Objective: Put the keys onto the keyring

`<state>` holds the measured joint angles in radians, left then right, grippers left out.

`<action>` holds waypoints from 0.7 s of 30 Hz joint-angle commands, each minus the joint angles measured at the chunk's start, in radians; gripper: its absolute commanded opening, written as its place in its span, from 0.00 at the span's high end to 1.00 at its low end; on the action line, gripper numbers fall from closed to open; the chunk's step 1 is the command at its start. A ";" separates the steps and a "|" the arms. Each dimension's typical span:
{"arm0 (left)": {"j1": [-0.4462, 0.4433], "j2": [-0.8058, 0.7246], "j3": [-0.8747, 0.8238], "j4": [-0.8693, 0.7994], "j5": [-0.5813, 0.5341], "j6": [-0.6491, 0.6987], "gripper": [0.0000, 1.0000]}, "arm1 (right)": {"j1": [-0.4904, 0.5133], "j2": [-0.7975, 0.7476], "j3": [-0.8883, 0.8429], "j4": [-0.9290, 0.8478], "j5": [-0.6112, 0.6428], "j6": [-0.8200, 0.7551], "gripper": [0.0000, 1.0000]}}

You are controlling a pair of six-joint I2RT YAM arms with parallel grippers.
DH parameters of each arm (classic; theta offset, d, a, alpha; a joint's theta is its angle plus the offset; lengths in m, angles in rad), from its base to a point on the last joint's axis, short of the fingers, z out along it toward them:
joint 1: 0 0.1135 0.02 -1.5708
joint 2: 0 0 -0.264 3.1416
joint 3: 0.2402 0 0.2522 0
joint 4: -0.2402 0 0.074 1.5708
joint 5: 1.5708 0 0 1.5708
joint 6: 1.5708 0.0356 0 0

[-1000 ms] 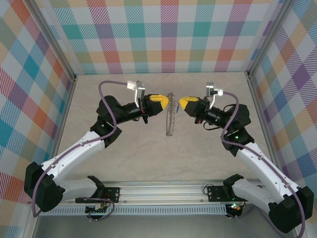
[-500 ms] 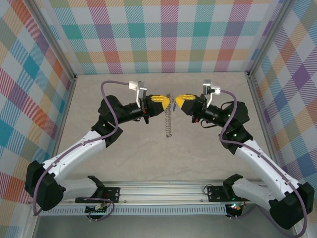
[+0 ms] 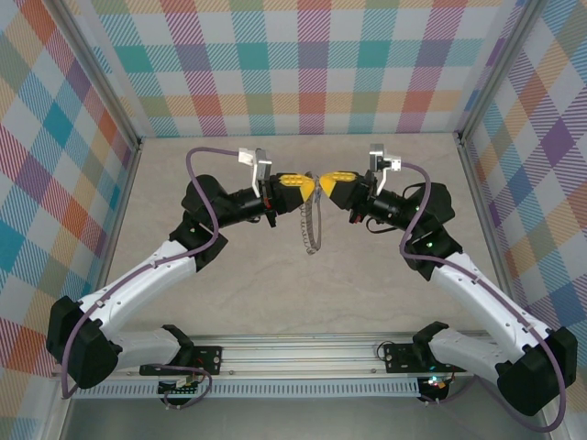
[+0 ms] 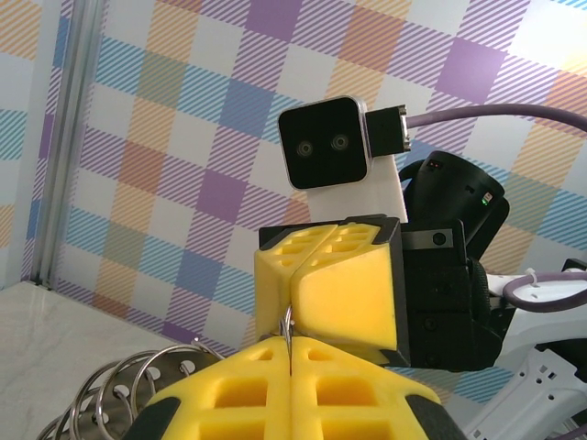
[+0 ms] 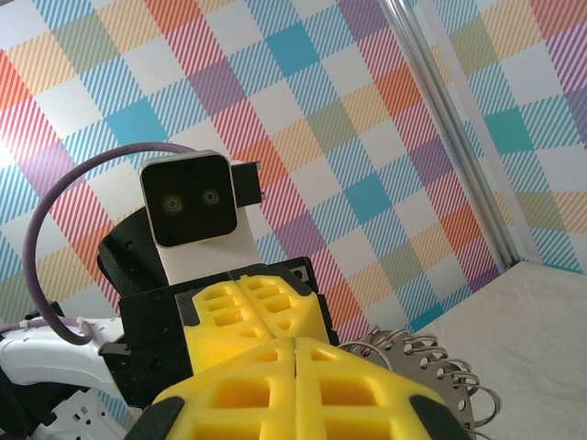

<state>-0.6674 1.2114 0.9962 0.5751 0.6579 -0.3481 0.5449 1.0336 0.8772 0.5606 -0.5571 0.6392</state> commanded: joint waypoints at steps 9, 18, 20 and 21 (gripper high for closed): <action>-0.037 -0.029 0.038 0.046 0.010 0.007 1.00 | 0.007 -0.024 -0.003 -0.017 0.093 -0.056 1.00; -0.041 -0.066 0.024 0.064 -0.006 0.007 1.00 | 0.006 -0.059 -0.047 -0.085 0.150 -0.075 1.00; -0.043 -0.072 0.020 0.065 -0.009 0.006 1.00 | 0.006 -0.057 -0.052 -0.087 0.145 -0.069 1.00; -0.043 -0.075 0.020 0.066 -0.010 0.006 1.00 | 0.006 -0.055 -0.053 -0.088 0.143 -0.066 1.00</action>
<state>-0.6861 1.1954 0.9962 0.5705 0.6308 -0.3477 0.5537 0.9775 0.8448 0.5064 -0.4633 0.5892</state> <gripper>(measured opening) 0.048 0.067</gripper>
